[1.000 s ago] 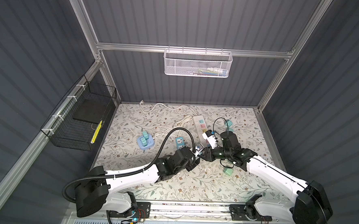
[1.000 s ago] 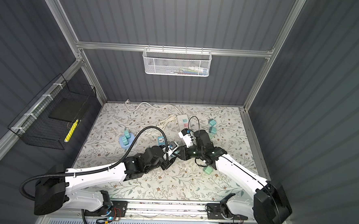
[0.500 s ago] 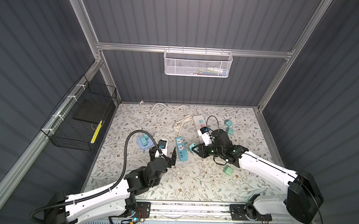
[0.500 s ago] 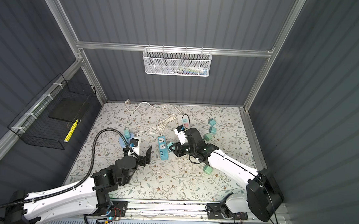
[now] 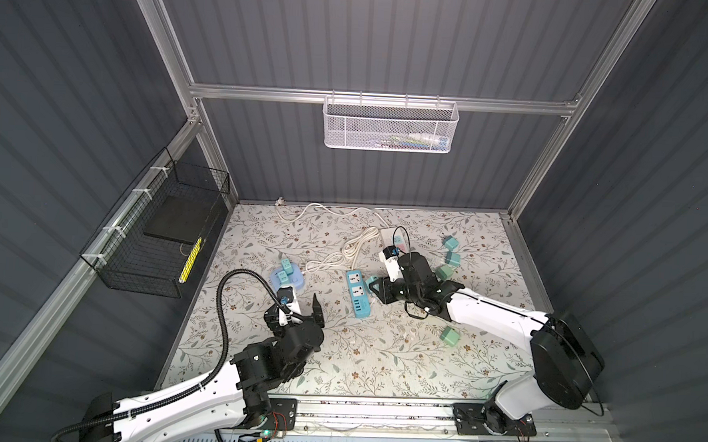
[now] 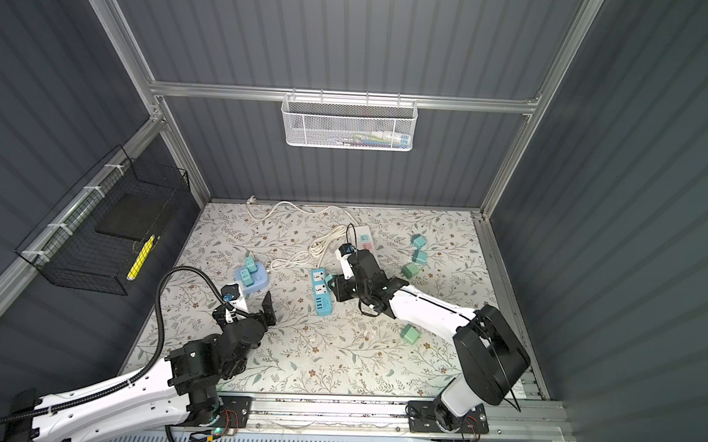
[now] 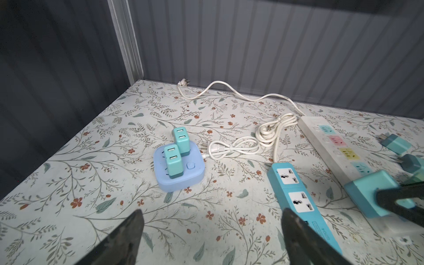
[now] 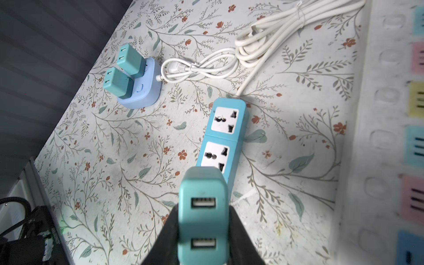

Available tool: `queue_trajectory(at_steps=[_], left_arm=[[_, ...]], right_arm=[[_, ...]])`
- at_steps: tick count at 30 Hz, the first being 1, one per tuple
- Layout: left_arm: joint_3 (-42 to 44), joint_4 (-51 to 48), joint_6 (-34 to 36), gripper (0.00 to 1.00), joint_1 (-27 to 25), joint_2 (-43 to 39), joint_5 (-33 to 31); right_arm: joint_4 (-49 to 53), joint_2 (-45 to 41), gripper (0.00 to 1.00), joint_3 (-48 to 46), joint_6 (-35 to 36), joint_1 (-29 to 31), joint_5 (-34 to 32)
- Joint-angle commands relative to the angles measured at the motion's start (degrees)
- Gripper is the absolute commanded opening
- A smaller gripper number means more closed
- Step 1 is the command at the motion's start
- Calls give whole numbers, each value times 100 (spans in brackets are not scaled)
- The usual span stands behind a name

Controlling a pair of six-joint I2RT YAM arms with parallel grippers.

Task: Insert the plug
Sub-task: 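Carry the teal cube toward the teal strip with the right gripper while the left withdraws, then align the teal cube's prongs above the teal strip's outlet with the right gripper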

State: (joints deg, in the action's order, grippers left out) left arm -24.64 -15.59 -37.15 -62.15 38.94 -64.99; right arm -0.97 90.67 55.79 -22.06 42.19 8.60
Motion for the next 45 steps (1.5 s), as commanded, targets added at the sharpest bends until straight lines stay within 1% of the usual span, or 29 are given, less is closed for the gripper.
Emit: queue_trajectory(at_steps=[1, 6, 9, 12, 14, 22, 28, 40, 45], left_arm=[[61, -566, -624, 94, 24, -103, -385], [142, -562, -624, 96, 27, -240, -388], [177, -528, -589, 97, 22, -298, -352], [206, -393, -354, 97, 27, -286, -181], [186, -443, -399, 97, 25, -239, -90], [135, -353, -287, 97, 31, -98, -15], [115, -190, -127, 98, 36, -27, -19], [135, -178, -56, 98, 38, -89, -33], [129, -184, -30, 98, 35, -93, -9]], right_arm=[[-211, 279, 15, 303, -37, 32, -273], [8, 883, 14, 843, 27, 34, -443], [7, 1126, 14, 1056, -29, 43, -670], [164, 1426, 14, 1374, -53, 50, -792], [229, 1613, 14, 1530, -77, 57, -806], [403, 2082, 13, 1868, -139, 61, -998], [564, 2264, 12, 2004, -175, 74, -1013], [1097, 2130, 12, 2040, -127, 223, -1146], [1218, 2148, 13, 2065, -126, 222, -1340]])
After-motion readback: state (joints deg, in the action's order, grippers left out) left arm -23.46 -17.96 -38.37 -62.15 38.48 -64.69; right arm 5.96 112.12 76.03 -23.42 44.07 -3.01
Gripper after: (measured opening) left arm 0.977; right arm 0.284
